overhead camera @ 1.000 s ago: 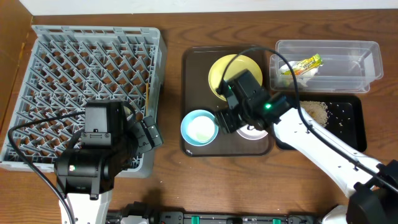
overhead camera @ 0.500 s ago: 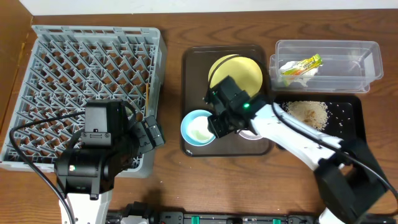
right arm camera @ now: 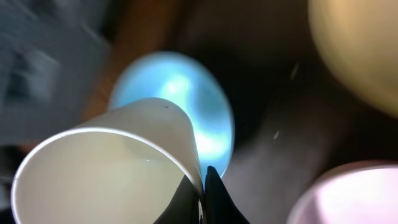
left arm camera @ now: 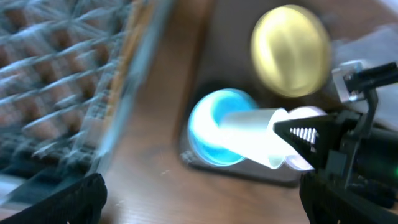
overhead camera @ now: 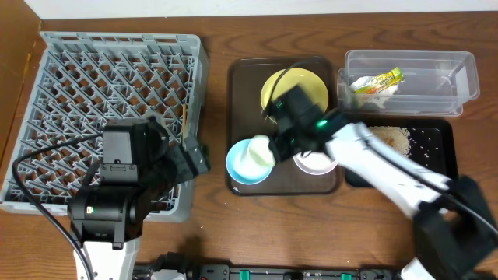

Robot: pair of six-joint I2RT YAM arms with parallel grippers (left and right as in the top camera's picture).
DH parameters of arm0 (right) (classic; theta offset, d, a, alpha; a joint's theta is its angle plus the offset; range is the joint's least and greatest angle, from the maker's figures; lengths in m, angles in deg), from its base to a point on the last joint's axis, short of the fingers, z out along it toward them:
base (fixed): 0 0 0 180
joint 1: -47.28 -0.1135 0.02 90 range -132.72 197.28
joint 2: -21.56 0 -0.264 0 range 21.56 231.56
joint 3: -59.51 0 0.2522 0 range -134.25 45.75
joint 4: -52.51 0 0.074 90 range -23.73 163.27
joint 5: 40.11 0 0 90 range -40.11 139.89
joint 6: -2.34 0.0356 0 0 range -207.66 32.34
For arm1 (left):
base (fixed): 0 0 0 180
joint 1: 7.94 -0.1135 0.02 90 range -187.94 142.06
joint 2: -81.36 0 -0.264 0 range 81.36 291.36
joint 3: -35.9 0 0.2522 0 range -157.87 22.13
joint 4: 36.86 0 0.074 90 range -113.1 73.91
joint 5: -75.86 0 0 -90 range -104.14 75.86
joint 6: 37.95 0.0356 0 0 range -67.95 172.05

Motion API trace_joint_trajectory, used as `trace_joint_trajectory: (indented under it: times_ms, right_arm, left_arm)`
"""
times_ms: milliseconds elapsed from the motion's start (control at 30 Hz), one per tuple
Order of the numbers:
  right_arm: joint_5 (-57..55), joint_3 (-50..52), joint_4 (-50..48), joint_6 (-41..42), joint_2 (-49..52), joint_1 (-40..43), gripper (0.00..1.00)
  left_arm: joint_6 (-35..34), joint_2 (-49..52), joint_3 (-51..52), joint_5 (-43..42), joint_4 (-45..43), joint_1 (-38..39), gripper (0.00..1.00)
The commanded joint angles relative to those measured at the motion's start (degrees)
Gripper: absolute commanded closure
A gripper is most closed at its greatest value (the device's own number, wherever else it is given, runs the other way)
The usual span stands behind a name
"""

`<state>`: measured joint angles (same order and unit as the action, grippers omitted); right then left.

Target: Sort waste into correct bins and load items into the dishwasher

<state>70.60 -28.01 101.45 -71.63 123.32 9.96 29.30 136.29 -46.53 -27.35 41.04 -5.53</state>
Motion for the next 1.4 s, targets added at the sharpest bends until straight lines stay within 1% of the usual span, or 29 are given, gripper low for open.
trace_joint_trajectory:
  times_ms: [0,33,133,267,300,367,433,533,633,800,900,933,1067,1200,1300,1333,1367]
  right_arm:
    - [15.98,-5.03,-0.81,-3.58,-9.22,8.35,0.99]
    - [21.22,-5.42,-1.31,-5.14,-10.45,10.21,0.99]
    - [35.71,-5.66,-4.0,-7.43,-12.92,14.67,0.99]
    - [52.96,-5.66,-10.23,-7.52,-13.77,18.27,0.99]
    - [55.6,-5.66,-11.91,-7.1,-13.75,18.56,0.99]
    - [57.53,-5.66,-15.23,-4.9,-13.75,18.6,0.99]
    - [57.48,-5.66,-18.1,-2.47,-13.73,18.14,0.99]
    - [57.31,-5.66,-20.59,-1.44,-13.68,17.22,0.99]
    - [55.54,-5.66,-20.85,-1.44,-13.68,16.35,0.99]
    - [52.5,-5.66,-21.14,-1.27,-13.66,15.19,0.99]
    - [50.8,-5.66,-21.81,-1.2,-13.66,14.34,0.99]
    - [50.4,-5.66,-22.69,-0.46,-13.66,13.92,0.99]
    - [49.79,-5.66,-24.57,1.33,-13.66,12.57,0.99]
    - [49.16,-5.66,-24.63,1.33,-13.66,11.52,0.99]
    - [49.16,-5.66,-24.5,1.33,-13.66,11.54,0.99]
    - [49.16,-5.66,-24.44,1.33,-13.66,11.63,0.99]
    - [49.16,-5.66,-24.09,1.31,-13.66,11.72,0.98]
  left_arm:
    - [-0.35,0.48,-1.03,-20.61,-7.96,-1.73,0.0]
    - [-0.57,0.9,-1.03,-25.79,-10.75,-2.4,0.0]
    - [-1.62,2.78,-1.03,-36.22,-16.06,-4.04,0.0]
    - [-1.79,6.32,-1.03,-47.69,-19.08,-4.66,0.0]
    - [-1.73,7.26,-1.03,-51.32,-20.15,-4.66,0.0]
    - [-1.53,9.29,-1.03,-59.52,-22.91,-4.63,0.0]
    - [-1.53,10.73,-1.03,-64.78,-25.09,-4.59,0.01]
    - [-1.51,12.11,-1.03,-70.88,-27.85,-4.59,0.01]
    - [-1.53,12.33,-1.03,-76.65,-31.5,-4.59,0.01]
    - [-1.36,11.58,-1.01,-76.87,-31.91,-3.28,0.02]
    - [-1.36,11.61,-1.01,-76.87,-31.93,-1.9,0.1]
    - [-1.36,11.61,-1.01,-76.85,-31.93,-1.22,0.14]
    - [-1.33,11.61,-1.01,-76.67,-31.93,0.24,0.17]
    - [-1.36,11.61,-1.01,-75.87,-31.93,0.46,0.27]
    - [-1.36,11.61,-1.01,-75.65,-31.93,0.46,0.32]
    - [-1.38,11.61,-1.01,-74.6,-31.91,0.44,0.34]
    - [-1.44,11.61,-1.01,-72.65,-31.89,0.44,0.39]
